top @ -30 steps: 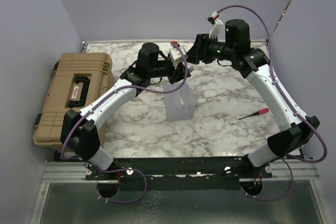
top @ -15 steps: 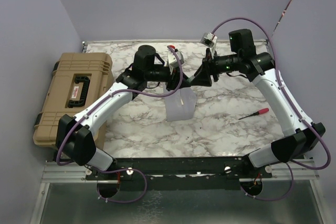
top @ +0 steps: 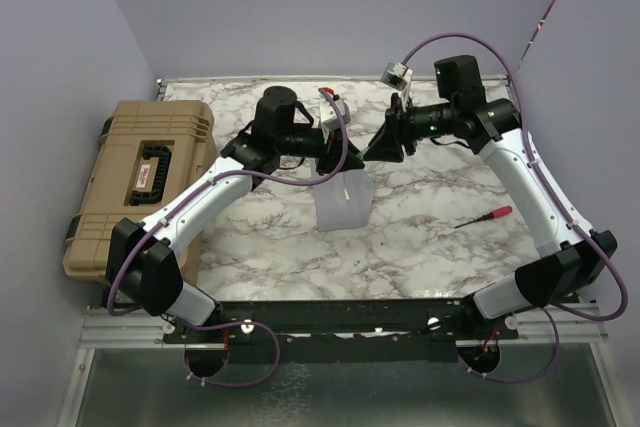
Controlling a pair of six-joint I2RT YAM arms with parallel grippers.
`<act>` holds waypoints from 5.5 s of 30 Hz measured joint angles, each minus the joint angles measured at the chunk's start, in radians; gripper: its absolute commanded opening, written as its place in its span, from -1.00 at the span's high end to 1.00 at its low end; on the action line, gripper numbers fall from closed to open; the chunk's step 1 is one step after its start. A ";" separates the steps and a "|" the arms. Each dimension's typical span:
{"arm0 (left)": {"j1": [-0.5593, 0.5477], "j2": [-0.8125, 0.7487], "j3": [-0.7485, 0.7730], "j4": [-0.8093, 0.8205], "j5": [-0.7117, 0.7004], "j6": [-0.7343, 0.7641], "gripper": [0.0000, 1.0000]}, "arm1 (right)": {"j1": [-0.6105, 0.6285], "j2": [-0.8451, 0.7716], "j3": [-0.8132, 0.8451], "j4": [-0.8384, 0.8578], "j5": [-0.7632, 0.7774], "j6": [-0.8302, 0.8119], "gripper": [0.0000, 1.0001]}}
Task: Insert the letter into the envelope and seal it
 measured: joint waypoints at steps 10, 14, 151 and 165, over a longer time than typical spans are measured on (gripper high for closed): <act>0.003 0.000 0.000 -0.005 0.000 0.000 1.00 | 0.002 0.032 0.000 0.019 0.026 0.101 0.98; 0.004 -0.008 0.000 0.005 -0.060 0.013 1.00 | 0.002 0.033 -0.006 0.071 0.056 0.209 0.99; 0.141 0.006 -0.101 0.138 0.150 -0.321 1.00 | 0.048 -0.129 -0.278 0.418 0.261 0.830 0.15; 0.154 0.037 -0.082 0.137 0.191 -0.310 1.00 | 0.048 -0.006 -0.187 0.398 0.248 0.826 -0.04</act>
